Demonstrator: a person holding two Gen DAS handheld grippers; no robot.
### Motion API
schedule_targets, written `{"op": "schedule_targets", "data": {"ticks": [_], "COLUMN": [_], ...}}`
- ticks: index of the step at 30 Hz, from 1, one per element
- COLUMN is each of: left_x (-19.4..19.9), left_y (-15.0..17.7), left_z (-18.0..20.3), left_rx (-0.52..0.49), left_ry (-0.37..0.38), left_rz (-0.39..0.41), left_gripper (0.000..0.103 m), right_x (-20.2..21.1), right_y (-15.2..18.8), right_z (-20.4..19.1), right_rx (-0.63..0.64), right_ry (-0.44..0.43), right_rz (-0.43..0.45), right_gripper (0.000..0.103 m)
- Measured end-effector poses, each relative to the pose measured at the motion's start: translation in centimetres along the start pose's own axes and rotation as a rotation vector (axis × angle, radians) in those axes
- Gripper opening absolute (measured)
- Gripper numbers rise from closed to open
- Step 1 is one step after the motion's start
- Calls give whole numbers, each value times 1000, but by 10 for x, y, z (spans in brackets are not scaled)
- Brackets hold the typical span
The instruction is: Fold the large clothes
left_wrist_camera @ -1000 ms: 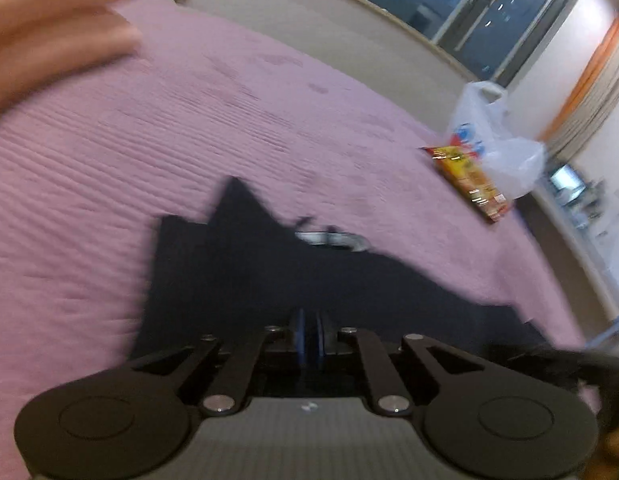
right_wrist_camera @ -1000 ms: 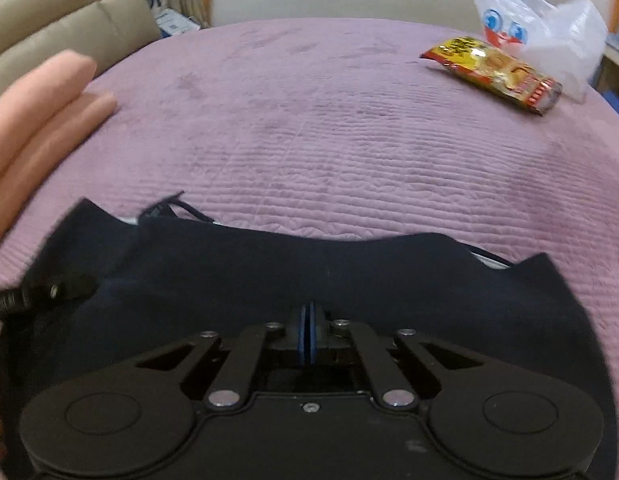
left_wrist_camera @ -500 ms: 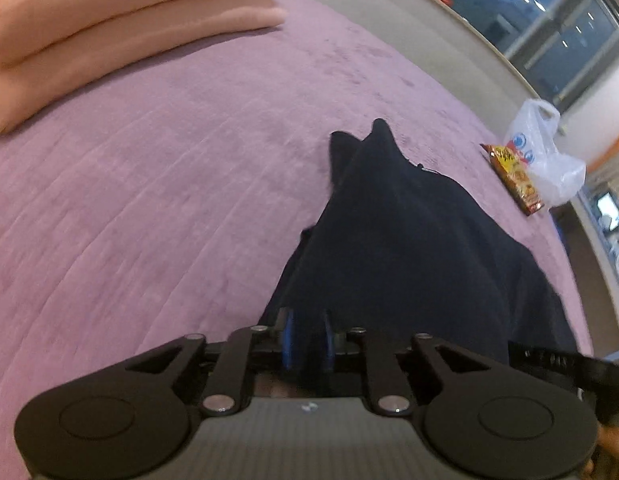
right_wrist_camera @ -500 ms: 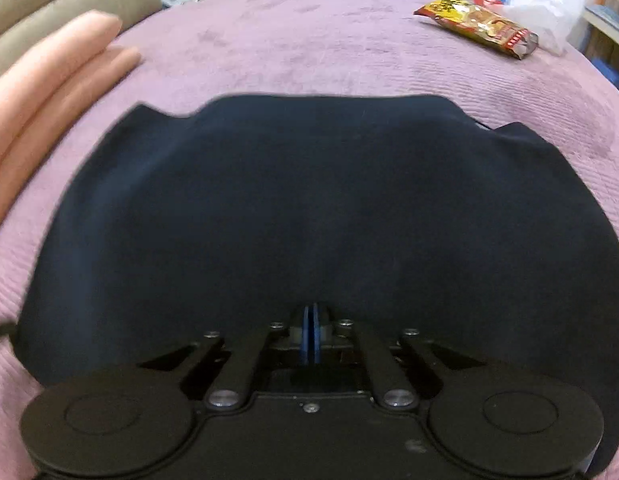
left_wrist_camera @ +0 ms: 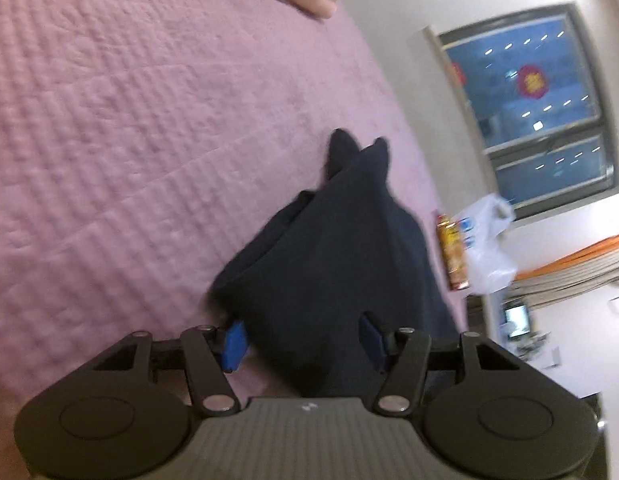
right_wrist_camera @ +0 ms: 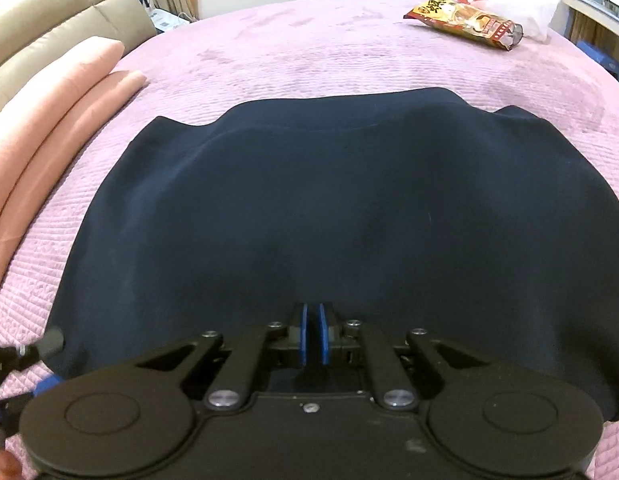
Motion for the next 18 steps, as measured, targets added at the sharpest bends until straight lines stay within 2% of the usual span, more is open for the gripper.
{"op": "schedule_targets", "data": {"ticks": [4, 5, 8, 10, 11, 12, 14, 18], "left_x": [-33, -40, -46, -46, -46, -49, -56, -70], "left_y": [-6, -7, -6, -6, -7, -7, -9, -10], "left_z": [-8, -9, -5, -1, 1, 3, 14, 74], "left_rx": [93, 98, 96, 83, 65, 43, -22, -243], "left_ry": [146, 146, 132, 94, 67, 30, -20, 4], "left_rz": [23, 29, 52, 69, 72, 69, 70, 39], "left_gripper": [46, 40, 39, 32, 22, 17, 12, 10], "right_x": [1, 1, 8, 16, 19, 20, 15, -7], "right_y": [3, 4, 3, 1, 0, 0, 2, 17], "right_z": [0, 0, 1, 2, 2, 2, 0, -6], "right_rx": [19, 19, 17, 11, 10, 8, 11, 36], "right_ry": [-7, -8, 4, 19, 24, 29, 23, 17], "right_rz": [13, 16, 42, 88, 106, 121, 115, 89], "right_gripper": [9, 9, 9, 9, 9, 9, 9, 9]}}
Point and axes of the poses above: each gripper's, at about its wrist camera, not at the fingertips, and x roughly against the way its jaws point, z to its right, y to its underside, the point moved 6 cm from there along -x, roughly the way its jaws point, and after that the axes turned 15 degrees about y, right-handed, at the moved point
